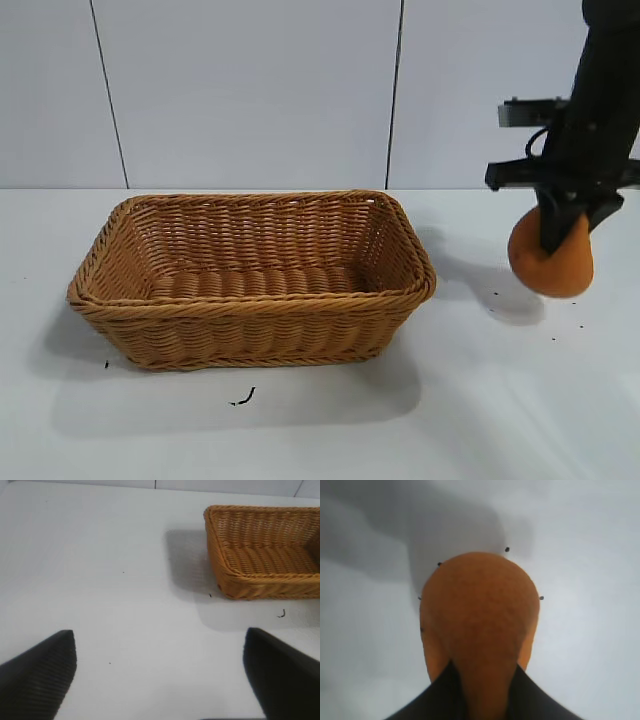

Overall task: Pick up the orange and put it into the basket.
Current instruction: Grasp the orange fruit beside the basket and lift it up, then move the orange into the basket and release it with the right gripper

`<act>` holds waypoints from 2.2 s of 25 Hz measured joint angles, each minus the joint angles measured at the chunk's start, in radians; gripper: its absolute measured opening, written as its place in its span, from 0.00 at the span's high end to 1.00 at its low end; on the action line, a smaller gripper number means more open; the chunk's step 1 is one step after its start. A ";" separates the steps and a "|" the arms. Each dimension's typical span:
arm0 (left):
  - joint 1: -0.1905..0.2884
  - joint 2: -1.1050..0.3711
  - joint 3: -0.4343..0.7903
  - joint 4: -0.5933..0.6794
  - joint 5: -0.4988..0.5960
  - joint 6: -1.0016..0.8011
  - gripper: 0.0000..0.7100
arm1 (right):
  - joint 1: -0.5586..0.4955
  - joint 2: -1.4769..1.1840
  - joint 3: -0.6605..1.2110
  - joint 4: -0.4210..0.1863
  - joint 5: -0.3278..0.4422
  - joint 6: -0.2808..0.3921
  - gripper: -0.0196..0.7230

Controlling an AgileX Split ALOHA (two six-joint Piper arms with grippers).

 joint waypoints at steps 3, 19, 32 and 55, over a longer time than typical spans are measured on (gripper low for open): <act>0.000 0.000 0.000 0.000 0.000 0.000 0.08 | 0.000 -0.041 -0.085 -0.003 0.077 -0.010 0.86; 0.000 0.000 0.000 0.000 0.000 0.001 0.08 | 0.144 -0.093 -0.227 0.038 0.166 -0.012 0.86; 0.000 0.000 0.000 0.000 0.000 0.001 0.08 | 0.509 -0.072 -0.227 0.045 -0.013 0.072 0.86; -0.001 0.000 0.000 0.000 0.000 0.001 0.08 | 0.590 0.233 -0.227 -0.010 -0.217 0.121 0.68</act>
